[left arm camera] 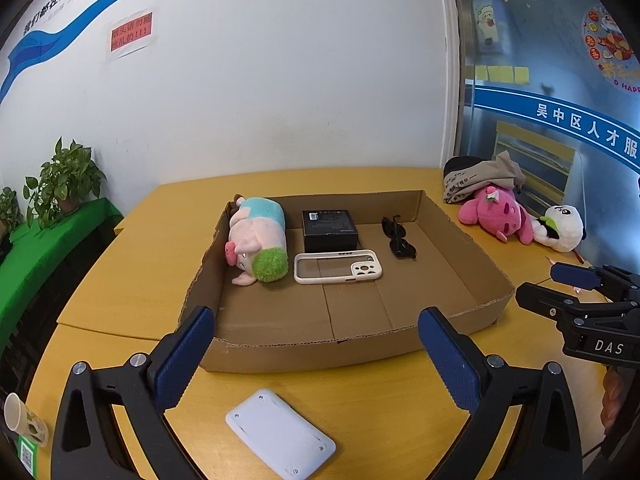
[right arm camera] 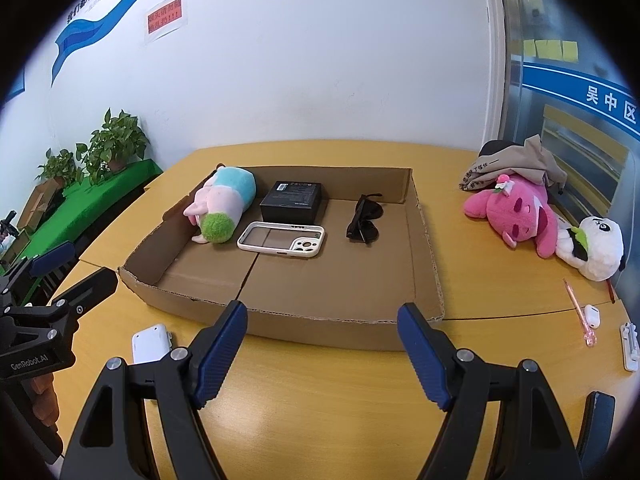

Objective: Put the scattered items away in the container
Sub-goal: 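Release the sunglasses into the box and withdraw both grippers, then close the right gripper on the white power bank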

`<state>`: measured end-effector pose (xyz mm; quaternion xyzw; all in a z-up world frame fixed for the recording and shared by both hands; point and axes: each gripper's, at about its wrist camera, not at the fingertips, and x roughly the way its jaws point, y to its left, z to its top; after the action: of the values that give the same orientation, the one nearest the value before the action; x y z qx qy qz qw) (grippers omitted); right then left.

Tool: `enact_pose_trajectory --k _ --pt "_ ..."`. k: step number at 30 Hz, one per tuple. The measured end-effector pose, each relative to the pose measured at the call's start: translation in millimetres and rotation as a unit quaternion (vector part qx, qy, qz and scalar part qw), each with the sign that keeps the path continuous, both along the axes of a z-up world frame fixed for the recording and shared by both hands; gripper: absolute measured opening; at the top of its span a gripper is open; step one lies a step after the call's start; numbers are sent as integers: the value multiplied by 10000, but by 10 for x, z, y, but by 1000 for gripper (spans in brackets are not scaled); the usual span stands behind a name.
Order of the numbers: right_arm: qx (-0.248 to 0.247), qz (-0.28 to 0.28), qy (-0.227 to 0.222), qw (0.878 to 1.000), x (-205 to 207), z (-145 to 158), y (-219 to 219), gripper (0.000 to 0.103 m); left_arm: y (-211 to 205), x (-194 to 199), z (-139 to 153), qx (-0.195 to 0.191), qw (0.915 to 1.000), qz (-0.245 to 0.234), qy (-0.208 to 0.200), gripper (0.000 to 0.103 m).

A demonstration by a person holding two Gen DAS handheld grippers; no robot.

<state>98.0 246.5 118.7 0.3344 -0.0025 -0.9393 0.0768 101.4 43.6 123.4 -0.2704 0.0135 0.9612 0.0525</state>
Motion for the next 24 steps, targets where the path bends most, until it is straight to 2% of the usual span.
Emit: enact_pose_trajectory --k 17,24 --pt "17 54 -164 9998 -65 -111 -36 77 -22 -76 -123 2 9999 -56 -161 103" --pt "22 206 -312 9993 -97 -199 -128 77 -207 -130 -316 109 9987 -19 -490 103"
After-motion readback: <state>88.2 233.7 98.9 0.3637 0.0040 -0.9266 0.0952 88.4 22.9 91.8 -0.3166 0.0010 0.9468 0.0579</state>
